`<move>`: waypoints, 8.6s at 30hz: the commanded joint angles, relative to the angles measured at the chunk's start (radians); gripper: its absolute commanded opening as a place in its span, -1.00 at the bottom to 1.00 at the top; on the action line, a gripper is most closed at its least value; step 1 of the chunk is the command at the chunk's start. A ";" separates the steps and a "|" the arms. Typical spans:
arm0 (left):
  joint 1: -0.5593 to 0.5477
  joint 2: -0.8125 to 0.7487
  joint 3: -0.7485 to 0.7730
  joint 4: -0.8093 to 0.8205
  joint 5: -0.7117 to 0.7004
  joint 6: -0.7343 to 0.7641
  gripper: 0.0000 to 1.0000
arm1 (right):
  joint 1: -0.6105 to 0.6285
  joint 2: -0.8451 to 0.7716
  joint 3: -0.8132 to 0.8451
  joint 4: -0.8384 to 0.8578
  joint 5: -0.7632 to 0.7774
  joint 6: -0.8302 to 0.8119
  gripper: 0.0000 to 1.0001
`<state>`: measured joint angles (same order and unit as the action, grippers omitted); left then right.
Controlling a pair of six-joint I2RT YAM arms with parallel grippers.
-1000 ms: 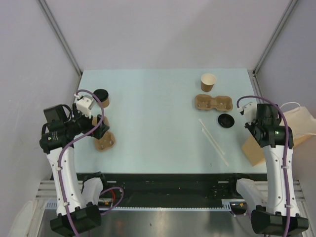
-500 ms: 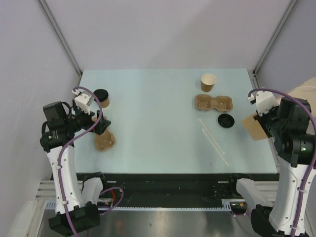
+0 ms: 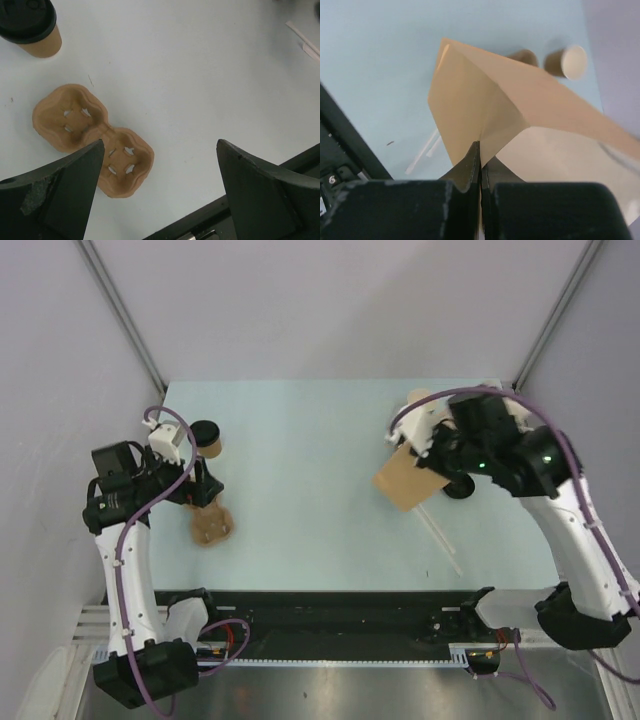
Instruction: Pack the takeout coffee
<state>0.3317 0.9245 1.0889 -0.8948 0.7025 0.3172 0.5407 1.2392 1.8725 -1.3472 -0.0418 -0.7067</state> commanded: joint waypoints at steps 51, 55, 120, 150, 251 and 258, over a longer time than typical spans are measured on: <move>0.225 0.726 0.321 -0.055 -0.081 0.499 0.74 | 0.447 0.395 0.304 0.091 -0.087 0.073 0.99; 0.204 0.735 0.295 -0.003 -0.081 0.533 0.72 | 0.346 0.393 0.390 0.091 -0.156 0.096 0.99; -0.925 0.665 0.982 -0.107 -0.370 -0.037 0.04 | -0.268 0.361 0.218 0.134 -0.773 0.529 0.26; -0.876 0.562 0.816 -0.096 -0.388 -0.075 -1.00 | -0.268 0.367 0.119 0.129 -0.731 0.523 -1.00; -0.746 0.494 -0.052 0.712 -0.018 -0.759 -1.00 | -0.255 0.362 -0.309 0.143 -0.518 0.503 -1.00; -0.744 0.401 0.014 0.655 -0.026 -0.698 -0.95 | -0.295 0.352 -0.198 0.128 -0.546 0.497 -1.00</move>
<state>-0.4053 1.4136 1.0359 -0.2111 0.6819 -0.4263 0.2718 1.6108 1.5745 -1.2160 -0.5652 -0.1959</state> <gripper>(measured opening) 0.009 0.011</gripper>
